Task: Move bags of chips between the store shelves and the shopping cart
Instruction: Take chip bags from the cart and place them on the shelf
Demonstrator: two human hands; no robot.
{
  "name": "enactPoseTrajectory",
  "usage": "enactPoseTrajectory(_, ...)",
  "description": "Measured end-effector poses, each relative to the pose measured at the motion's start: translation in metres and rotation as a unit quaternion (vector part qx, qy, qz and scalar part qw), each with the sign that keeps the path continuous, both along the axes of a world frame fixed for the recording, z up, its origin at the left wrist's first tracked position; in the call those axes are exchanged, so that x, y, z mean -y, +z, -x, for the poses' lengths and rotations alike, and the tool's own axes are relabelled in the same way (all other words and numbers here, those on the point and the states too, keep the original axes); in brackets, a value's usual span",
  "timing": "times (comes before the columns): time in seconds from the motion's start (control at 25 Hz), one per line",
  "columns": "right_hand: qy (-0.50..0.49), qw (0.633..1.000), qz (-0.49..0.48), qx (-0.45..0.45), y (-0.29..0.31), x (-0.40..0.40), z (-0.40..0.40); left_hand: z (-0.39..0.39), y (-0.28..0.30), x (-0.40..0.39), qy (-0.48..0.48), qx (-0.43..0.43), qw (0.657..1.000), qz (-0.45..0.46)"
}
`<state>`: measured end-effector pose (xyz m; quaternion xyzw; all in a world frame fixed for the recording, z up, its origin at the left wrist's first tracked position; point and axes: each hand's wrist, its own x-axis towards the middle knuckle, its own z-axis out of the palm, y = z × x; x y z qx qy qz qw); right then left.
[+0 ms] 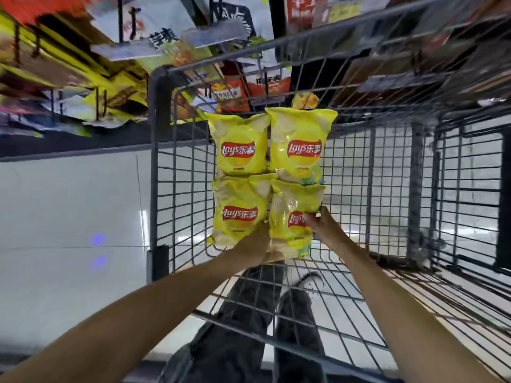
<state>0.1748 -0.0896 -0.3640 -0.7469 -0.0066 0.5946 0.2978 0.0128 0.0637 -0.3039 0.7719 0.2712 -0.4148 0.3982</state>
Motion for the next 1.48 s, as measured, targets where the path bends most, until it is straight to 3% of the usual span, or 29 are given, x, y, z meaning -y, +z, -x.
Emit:
enactPoseTrajectory(0.12,-0.015,0.998,-0.039,-0.044,-0.035,0.012,0.000,-0.005,0.000,0.003,0.040,0.009,0.999,0.018)
enactPoseTrajectory(0.32,-0.058,0.997,-0.033,-0.049,0.048,-0.006,-0.010,-0.008,0.034,0.003,0.057,-0.018,0.998,0.030)
enactPoseTrajectory(0.48,-0.014,0.998,-0.062,0.015,0.104,-0.012,-0.023,-0.010,0.072,-0.008,0.135,0.038,0.990,0.023)
enactPoseTrajectory(0.72,-0.022,0.983,-0.103,0.152,0.223,-0.012,-0.055,-0.043,0.151,-0.005,0.169,0.158,0.973,-0.003)
enactPoseTrajectory(0.88,-0.042,0.961,-0.163,0.221,0.307,0.019,-0.073,-0.065,0.216,0.012,0.137,0.200,0.969,-0.049)
enactPoseTrajectory(1.16,-0.032,0.927,-0.192,0.322,0.449,0.106,-0.096,-0.113,0.326,0.048,0.071,0.346,0.935,0.001)
enactPoseTrajectory(1.48,-0.060,0.832,-0.175,0.523,0.598,0.233,-0.103,-0.178,0.475,0.158,-0.039,0.514,0.856,0.035)
